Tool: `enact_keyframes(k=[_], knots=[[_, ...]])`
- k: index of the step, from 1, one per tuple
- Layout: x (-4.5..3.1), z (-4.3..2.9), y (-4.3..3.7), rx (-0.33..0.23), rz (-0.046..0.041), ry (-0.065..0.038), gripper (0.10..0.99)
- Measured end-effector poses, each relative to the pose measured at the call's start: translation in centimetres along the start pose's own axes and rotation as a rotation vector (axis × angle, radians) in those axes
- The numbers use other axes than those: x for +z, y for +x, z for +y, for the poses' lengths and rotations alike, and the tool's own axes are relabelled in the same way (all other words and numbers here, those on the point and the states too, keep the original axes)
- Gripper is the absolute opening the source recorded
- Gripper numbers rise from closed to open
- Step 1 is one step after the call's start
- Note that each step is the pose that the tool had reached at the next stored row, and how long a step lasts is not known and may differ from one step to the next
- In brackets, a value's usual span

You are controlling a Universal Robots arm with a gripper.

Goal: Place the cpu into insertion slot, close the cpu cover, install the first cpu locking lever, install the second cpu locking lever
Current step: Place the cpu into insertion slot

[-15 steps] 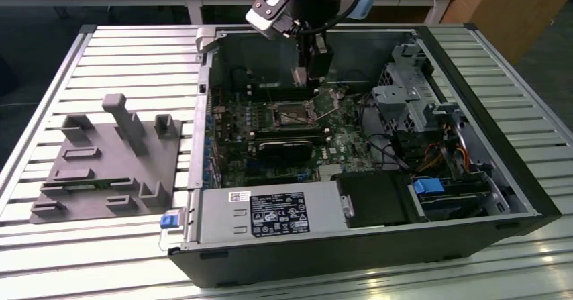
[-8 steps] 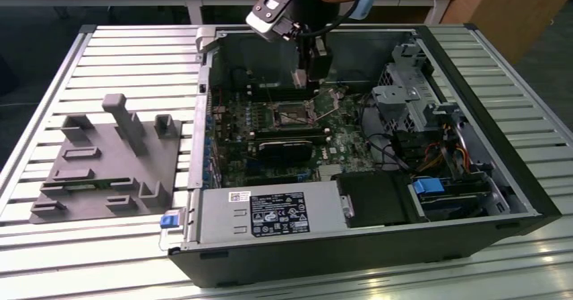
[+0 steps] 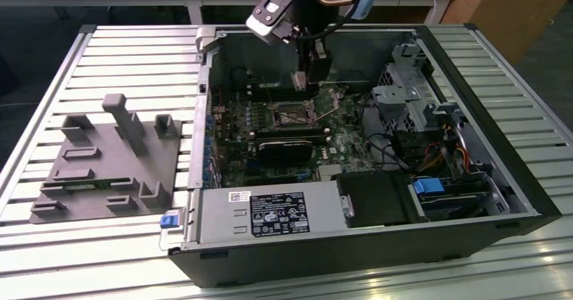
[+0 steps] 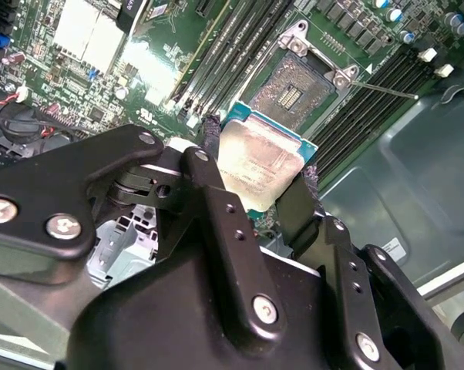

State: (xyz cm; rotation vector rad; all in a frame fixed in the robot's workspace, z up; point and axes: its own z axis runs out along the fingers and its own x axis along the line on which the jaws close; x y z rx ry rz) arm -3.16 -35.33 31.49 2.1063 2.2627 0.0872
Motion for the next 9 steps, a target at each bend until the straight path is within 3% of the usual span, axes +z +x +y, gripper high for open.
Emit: enact_keyframes(k=[9], knots=[[0.49, -0.04, 0.0, 0.0, -0.0052, 0.002, 0.541]])
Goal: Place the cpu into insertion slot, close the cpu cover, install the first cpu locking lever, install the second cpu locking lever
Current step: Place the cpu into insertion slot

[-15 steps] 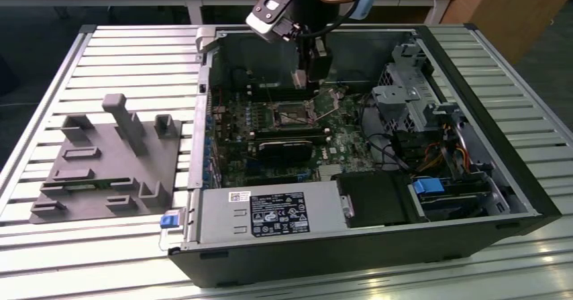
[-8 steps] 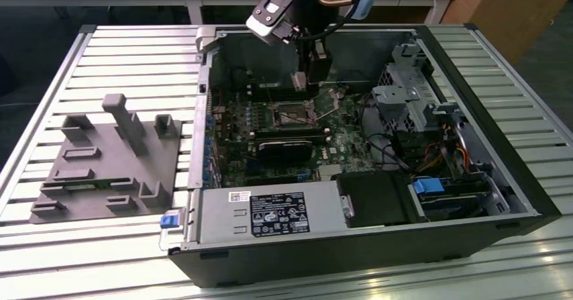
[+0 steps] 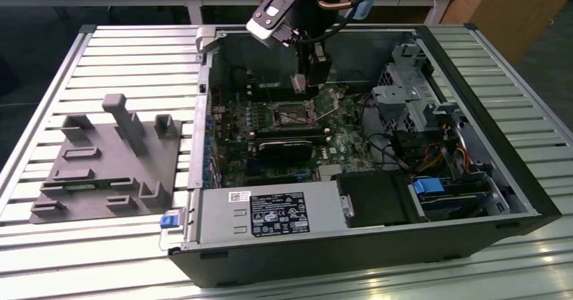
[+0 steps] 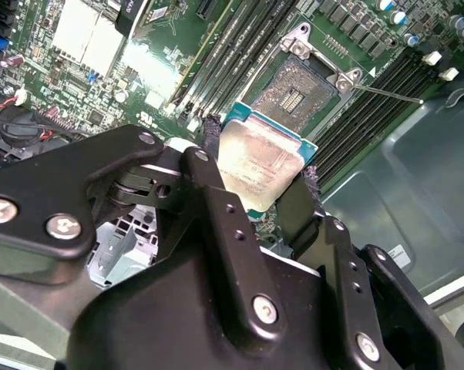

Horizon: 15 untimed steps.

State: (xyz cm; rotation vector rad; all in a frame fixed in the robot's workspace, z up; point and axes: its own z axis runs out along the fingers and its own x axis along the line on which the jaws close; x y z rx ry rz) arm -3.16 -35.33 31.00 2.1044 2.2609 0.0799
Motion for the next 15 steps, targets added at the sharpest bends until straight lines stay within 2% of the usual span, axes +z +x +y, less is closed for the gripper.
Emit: enact_keyframes(k=[15], knots=[[0.85, -0.06, 0.0, -0.001, -0.009, 0.002, 0.541]])
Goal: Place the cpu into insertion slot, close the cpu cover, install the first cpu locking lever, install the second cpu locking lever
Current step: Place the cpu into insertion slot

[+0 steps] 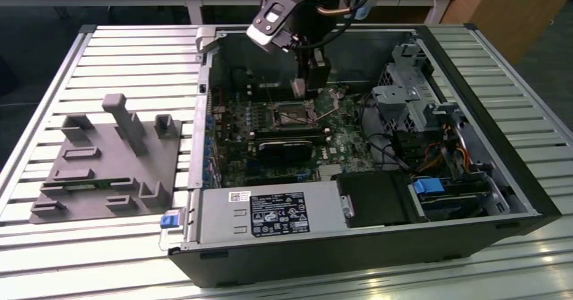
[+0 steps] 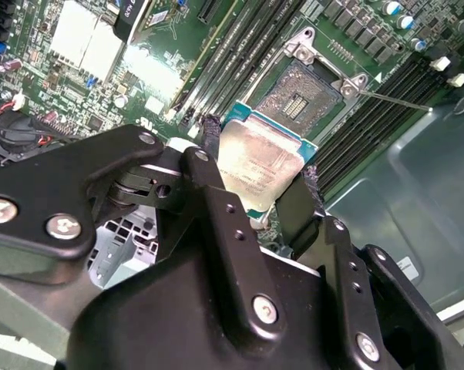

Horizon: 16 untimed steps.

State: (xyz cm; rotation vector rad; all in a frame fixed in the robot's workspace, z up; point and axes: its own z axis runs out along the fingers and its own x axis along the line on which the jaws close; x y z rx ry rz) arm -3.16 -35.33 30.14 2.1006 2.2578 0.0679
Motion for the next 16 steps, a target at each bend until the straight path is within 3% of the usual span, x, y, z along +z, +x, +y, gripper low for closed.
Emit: enact_keyframes(k=[16], knots=[[0.97, -0.07, 0.01, 0.0, -0.0072, 0.003, 0.541]])
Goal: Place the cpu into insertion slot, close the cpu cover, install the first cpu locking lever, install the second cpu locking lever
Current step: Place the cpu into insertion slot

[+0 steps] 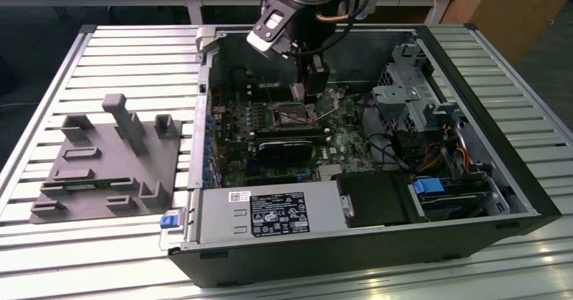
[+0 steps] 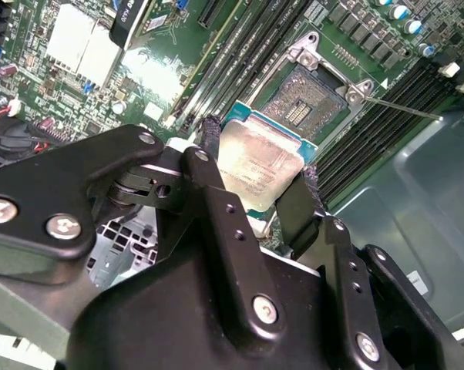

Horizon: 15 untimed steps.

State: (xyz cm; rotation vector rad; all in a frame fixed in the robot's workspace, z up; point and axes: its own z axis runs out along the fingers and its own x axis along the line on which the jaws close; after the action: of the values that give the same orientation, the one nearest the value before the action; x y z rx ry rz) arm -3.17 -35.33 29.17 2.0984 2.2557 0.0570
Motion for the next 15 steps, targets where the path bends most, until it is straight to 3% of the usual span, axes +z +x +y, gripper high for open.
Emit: enact_keyframes(k=[15], knots=[[0.85, -0.04, 0.37, 0.0, -0.0015, 0.004, 0.541]])
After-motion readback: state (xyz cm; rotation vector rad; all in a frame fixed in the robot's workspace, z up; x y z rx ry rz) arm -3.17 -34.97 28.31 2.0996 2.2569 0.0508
